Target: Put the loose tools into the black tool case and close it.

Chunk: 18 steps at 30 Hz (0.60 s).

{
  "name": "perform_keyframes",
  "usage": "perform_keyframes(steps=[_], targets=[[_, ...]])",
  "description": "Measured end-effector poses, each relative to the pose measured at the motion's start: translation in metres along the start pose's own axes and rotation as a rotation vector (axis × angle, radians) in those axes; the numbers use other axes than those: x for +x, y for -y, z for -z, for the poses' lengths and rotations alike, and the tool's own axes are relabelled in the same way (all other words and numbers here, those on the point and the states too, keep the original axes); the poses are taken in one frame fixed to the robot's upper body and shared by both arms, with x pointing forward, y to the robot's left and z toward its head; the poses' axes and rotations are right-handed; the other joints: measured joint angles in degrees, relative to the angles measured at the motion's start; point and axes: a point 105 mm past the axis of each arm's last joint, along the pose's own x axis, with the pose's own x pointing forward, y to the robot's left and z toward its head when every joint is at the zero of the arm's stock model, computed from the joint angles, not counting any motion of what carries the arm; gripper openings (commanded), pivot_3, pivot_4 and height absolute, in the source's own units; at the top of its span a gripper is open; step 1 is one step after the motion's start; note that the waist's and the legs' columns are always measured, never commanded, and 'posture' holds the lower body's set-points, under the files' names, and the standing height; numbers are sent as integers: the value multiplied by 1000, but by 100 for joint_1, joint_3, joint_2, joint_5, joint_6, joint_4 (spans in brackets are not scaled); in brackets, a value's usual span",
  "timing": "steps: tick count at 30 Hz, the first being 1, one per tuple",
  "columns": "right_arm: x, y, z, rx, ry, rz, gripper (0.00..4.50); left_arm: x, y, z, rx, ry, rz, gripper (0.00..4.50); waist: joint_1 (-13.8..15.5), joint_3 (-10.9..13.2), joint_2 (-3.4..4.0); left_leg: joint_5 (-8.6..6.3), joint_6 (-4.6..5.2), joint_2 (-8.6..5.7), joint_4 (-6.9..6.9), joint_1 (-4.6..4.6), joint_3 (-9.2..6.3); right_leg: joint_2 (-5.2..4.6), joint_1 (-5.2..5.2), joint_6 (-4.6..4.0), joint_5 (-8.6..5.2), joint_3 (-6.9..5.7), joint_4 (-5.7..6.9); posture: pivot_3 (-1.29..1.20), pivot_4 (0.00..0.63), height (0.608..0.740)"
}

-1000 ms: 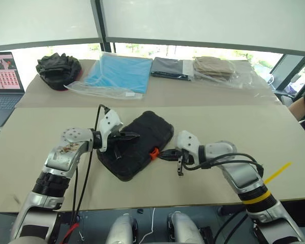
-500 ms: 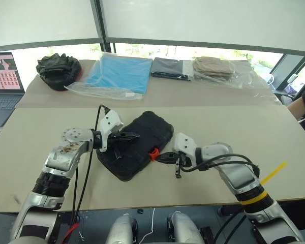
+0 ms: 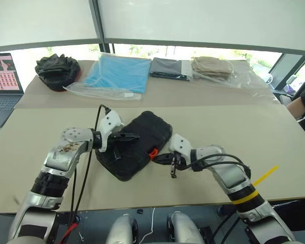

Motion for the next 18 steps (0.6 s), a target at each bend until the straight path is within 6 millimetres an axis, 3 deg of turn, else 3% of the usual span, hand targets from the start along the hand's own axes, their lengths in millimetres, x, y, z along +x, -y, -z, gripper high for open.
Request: perform_keyframes(steps=[4,7,11,17,18], targets=[[-1,1,-1,2,7,6,0,-5,1,3,13,40,-23,17,-20,0,1,1,-2,4,-9,6,2,2,-4,0,-6,8,4,0,150,740],[-15,3,-11,-5,55,29,718,-17,3,4,20,103,-48,628,-36,0,1,1,-4,8,-24,4,3,2,-12,-28,2,9,3,0,150,740],[-51,3,-25,-26,124,76,2226,-48,11,9,55,147,-89,2216,-51,-1,2,-13,-26,13,-43,6,2,-1,-14,-49,-13,4,-2,0,150,740],[-95,6,3,-55,66,161,4252,-113,12,35,76,101,-263,4401,10,0,3,-23,-36,9,-65,0,9,-9,-27,-54,-43,-1,-13,0,150,740],[-106,8,7,-74,74,181,4469,-127,14,43,85,79,-310,4500,25,0,3,-24,-35,4,-69,4,9,-14,-23,-50,-50,-2,-12,0,150,740]])
